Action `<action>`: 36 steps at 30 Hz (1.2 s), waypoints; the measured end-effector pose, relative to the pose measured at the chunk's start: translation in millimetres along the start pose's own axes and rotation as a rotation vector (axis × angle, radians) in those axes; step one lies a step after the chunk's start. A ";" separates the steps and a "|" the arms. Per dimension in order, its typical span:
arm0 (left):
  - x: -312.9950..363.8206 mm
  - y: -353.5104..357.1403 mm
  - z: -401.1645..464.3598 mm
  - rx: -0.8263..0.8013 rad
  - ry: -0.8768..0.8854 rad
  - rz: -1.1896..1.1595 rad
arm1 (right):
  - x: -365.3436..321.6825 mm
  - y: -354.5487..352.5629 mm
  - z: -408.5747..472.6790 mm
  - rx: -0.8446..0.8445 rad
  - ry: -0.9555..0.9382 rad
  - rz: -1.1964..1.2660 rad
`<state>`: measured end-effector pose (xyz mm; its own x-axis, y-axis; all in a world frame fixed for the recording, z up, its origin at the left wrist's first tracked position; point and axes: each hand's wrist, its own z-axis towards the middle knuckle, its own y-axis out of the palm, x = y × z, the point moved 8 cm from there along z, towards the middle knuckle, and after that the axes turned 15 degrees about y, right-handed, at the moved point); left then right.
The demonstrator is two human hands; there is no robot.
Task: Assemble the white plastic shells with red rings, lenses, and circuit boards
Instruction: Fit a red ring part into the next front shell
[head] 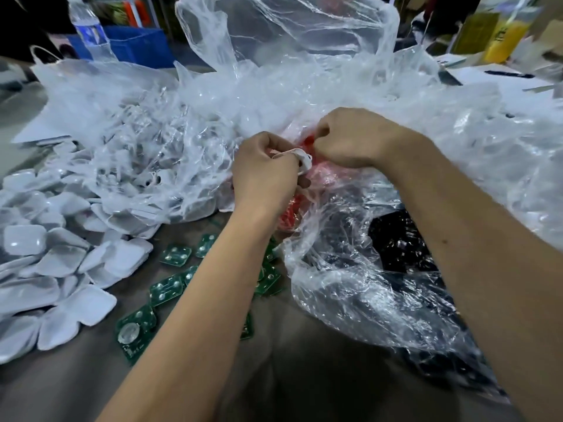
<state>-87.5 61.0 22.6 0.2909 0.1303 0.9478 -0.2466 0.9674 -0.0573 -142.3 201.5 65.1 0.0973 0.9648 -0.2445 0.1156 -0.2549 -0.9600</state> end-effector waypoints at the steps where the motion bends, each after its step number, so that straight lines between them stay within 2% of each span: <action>1: -0.9 -1.6 0.8 0.001 -0.001 -0.005 | -2.3 1.4 4.9 0.068 0.006 -0.063; 3: -2.6 -6.2 1.6 -0.002 -0.005 -0.001 | -7.3 6.5 10.9 0.140 0.018 -0.149; 7: -11.5 -27.6 -0.8 0.020 -0.018 -0.014 | -3.7 2.2 18.0 0.211 0.038 -0.140; 12: -29.3 -47.8 -13.0 0.025 -0.112 -0.073 | -6.9 17.9 9.0 0.027 -0.006 -0.052; 17: -30.0 -44.2 -21.0 0.002 -0.131 -0.090 | -11.9 9.5 11.2 0.129 0.010 -0.002; 20: -28.7 -42.3 -22.4 -0.011 -0.156 -0.132 | -6.1 0.5 15.2 0.177 0.042 -0.065; 25: -26.5 -43.0 -23.7 -0.014 -0.170 -0.176 | 5.1 -9.0 9.1 0.127 0.084 -0.073; 27: -28.0 -43.9 -22.9 -0.019 -0.181 -0.201 | 3.7 -23.0 -0.5 0.174 0.051 0.084; 30: -28.6 -48.6 -21.4 -0.004 -0.167 -0.261 | -12.2 -32.9 -23.9 0.180 -0.025 0.555; 33: -26.5 -65.7 -17.8 0.032 -0.047 -0.193 | -39.3 -7.0 -49.6 0.027 -0.098 0.840; 36: -24.3 -93.7 -12.9 0.083 0.124 0.094 | -58.1 41.1 -62.1 -0.122 -0.169 0.933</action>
<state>-59.5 -30.0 0.9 0.3734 0.2497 0.8934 -0.3517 0.9293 -0.1127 -81.9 131.0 48.4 0.0595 0.3638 -0.9296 0.1670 -0.9217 -0.3500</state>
